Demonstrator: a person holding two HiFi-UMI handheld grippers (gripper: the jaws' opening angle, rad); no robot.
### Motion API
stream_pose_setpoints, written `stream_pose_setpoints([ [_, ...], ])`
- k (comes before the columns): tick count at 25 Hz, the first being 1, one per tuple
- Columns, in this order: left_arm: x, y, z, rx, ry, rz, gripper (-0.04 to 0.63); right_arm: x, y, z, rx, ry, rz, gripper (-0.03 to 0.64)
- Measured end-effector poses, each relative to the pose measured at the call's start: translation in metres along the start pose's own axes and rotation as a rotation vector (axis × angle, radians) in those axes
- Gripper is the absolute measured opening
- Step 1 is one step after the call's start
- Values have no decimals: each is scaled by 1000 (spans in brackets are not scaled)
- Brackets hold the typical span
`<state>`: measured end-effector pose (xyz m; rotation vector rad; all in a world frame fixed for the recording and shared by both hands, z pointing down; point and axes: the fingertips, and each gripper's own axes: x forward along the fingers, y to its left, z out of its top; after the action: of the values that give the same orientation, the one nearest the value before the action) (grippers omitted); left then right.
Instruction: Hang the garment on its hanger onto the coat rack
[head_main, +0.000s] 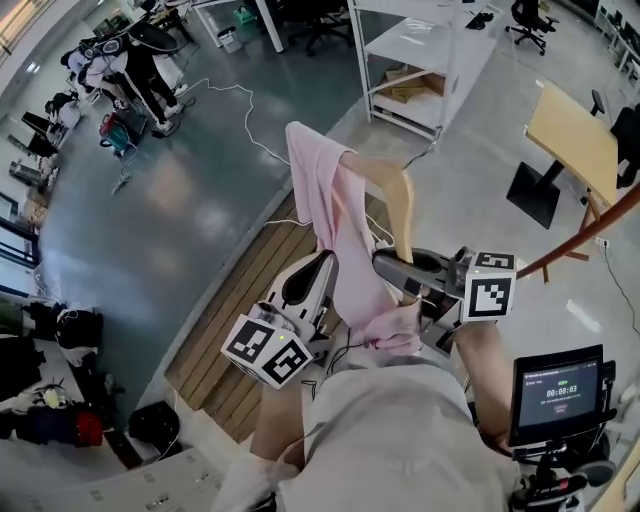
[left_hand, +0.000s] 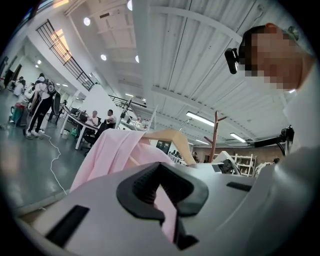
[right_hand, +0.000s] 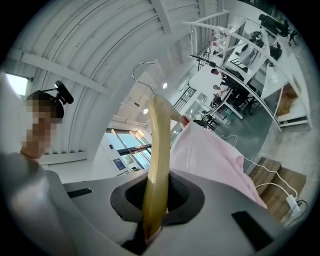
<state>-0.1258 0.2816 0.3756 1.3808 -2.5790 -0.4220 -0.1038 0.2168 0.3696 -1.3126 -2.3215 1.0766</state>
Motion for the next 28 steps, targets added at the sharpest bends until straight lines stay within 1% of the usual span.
stream_pose_setpoints([
  [6,49,-14,-3,8,30,-49,5,-27,-26,27,-4,-23,-36,14],
  [12,105,-14,-3,4,68,-145,5,-51,-56,58,-12,-79,-112,14],
  [16,147,-15,-1,15,97,-223,5,-67,-77,82,-17,-135,-168,14],
  [20,214,-41,-2,12,133,-304,5,-113,-99,125,-21,-201,-220,14],
  [22,238,-51,-3,12,156,-349,5,-129,-104,140,-24,-237,-250,14],
  [25,256,-60,-6,8,182,-425,5,-140,-109,149,-33,-285,-301,14],
  [28,266,-69,-14,6,188,-475,5,-151,-113,151,-45,-319,-327,14],
])
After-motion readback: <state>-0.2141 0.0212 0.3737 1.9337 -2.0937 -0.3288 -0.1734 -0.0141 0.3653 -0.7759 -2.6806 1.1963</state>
